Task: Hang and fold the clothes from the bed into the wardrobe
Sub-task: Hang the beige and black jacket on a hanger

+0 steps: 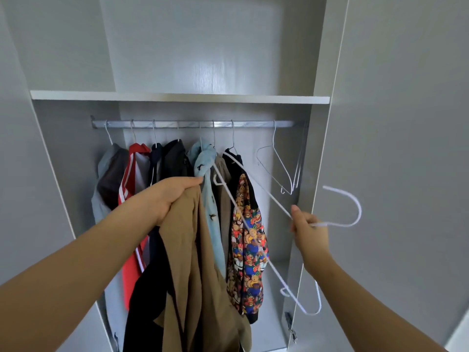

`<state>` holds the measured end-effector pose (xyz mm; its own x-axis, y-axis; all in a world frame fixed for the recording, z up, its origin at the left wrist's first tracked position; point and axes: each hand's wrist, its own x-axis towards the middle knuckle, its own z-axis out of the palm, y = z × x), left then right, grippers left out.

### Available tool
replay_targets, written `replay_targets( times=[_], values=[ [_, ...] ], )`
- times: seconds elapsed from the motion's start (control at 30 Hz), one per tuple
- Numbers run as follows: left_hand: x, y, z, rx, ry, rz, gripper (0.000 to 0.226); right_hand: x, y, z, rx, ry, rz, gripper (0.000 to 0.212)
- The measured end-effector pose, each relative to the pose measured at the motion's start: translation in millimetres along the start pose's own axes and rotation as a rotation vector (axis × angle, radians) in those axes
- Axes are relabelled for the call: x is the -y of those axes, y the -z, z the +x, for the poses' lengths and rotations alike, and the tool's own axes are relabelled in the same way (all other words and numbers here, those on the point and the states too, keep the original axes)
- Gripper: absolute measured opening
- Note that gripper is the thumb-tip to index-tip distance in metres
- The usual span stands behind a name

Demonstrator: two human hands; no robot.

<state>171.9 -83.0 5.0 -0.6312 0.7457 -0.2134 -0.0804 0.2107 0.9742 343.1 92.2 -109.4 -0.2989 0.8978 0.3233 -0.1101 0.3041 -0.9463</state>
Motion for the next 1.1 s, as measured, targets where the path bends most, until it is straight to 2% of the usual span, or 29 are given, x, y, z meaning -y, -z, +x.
replay_targets(
  times=[0.1,0.27,0.37,0.5,0.7,0.83,0.97,1.03,1.1],
  values=[
    [-4,1,-5,0.066,0.043,0.14,0.025,8,4,0,0.108,-0.102,0.089,0.055],
    [-16,11,0,-0.137,-0.022,0.278,0.012,22,12,3,0.297,-0.162,0.281,0.049],
    [-16,20,4,-0.211,0.022,0.371,0.008,26,20,3,0.373,-0.18,0.253,0.049],
    [-16,18,10,-0.267,-0.014,0.295,0.013,26,23,3,0.439,-0.232,0.101,0.051],
    [-14,20,15,-0.29,-0.126,0.24,0.019,30,36,7,0.509,-0.283,0.125,0.051],
    [-12,20,14,-0.242,-0.156,0.175,0.026,28,43,9,0.585,-0.282,-0.063,0.054],
    [-7,-6,13,-0.136,-0.212,0.254,0.023,28,22,-2,0.695,-0.254,-0.164,0.053],
    [-5,-23,9,-0.054,-0.234,0.256,0.031,29,5,-7,0.732,-0.208,-0.208,0.043],
    [-4,-43,3,0.039,-0.253,0.253,0.025,31,-9,-15,0.764,-0.185,-0.155,0.019]
  ],
)
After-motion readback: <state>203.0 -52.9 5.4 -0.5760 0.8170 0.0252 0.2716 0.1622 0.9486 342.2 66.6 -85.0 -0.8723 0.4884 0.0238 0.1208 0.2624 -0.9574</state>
